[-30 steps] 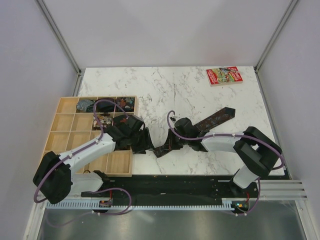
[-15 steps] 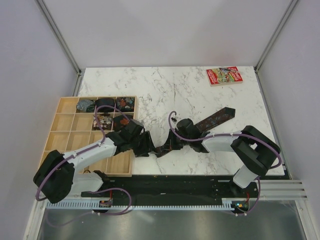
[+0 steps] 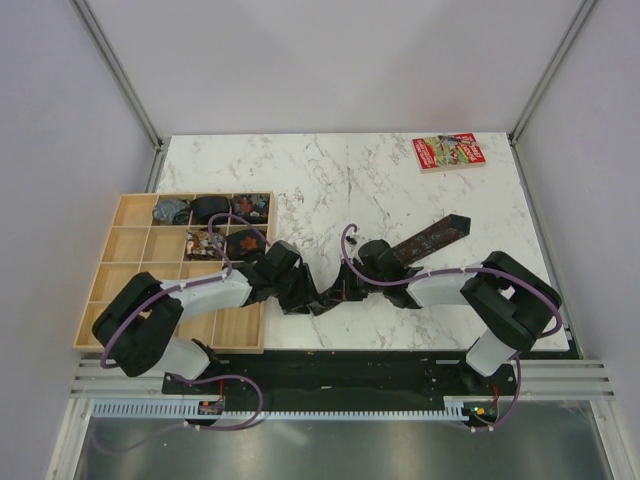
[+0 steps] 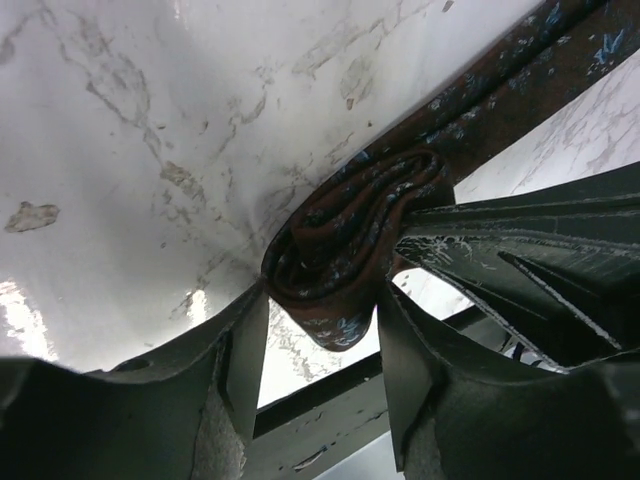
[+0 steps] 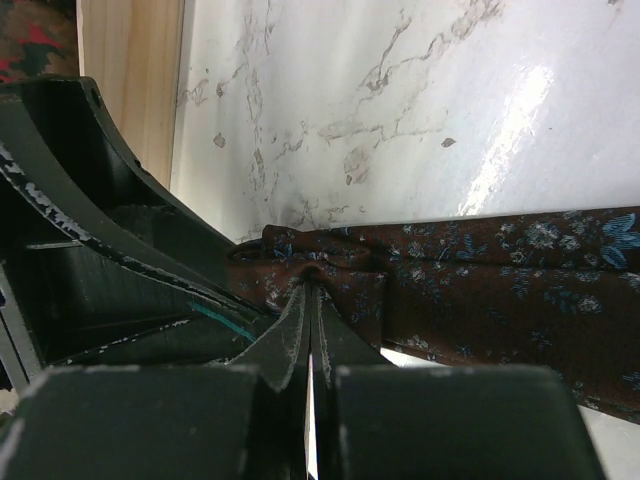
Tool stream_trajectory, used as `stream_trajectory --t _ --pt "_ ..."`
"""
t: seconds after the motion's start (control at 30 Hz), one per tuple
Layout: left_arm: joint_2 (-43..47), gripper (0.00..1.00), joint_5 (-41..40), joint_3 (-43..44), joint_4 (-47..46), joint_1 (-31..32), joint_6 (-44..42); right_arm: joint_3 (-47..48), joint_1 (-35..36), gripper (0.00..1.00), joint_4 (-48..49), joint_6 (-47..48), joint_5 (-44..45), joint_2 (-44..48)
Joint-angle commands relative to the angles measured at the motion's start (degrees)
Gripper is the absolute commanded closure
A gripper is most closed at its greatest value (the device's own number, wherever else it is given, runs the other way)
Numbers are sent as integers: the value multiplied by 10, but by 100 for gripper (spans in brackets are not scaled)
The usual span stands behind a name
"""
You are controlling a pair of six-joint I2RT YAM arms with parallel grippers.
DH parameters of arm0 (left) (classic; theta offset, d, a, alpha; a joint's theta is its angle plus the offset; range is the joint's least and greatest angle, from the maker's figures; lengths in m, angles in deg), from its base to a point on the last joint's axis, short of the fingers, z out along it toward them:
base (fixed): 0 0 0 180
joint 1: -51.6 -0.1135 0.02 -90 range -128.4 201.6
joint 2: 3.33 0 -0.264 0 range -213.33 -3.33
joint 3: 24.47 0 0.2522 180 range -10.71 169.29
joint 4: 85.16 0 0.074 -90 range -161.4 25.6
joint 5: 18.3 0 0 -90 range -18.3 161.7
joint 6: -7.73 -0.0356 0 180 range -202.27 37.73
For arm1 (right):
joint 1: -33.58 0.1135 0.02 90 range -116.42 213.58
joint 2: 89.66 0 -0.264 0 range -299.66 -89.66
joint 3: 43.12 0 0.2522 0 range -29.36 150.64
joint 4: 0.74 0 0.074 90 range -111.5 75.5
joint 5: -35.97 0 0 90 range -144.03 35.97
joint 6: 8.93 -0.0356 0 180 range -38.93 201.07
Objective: Roll the ties
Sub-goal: Roll the tie at the center of the board.
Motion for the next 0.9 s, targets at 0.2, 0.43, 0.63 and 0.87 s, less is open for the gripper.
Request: stream_trajectory --t 0.2,0.43,0.63,0.87 --pt "-48 70 -17 -7 -46 9 33 -30 -10 100 -27 13 12 -3" --pt "-29 98 -16 30 19 11 5 -21 -9 100 -29 5 3 2" --pt "21 98 -21 66 128 11 -16 7 -9 100 -54 1 -1 23" --pt "45 98 -21 98 193 12 -23 25 -2 100 -68 -2 1 33"
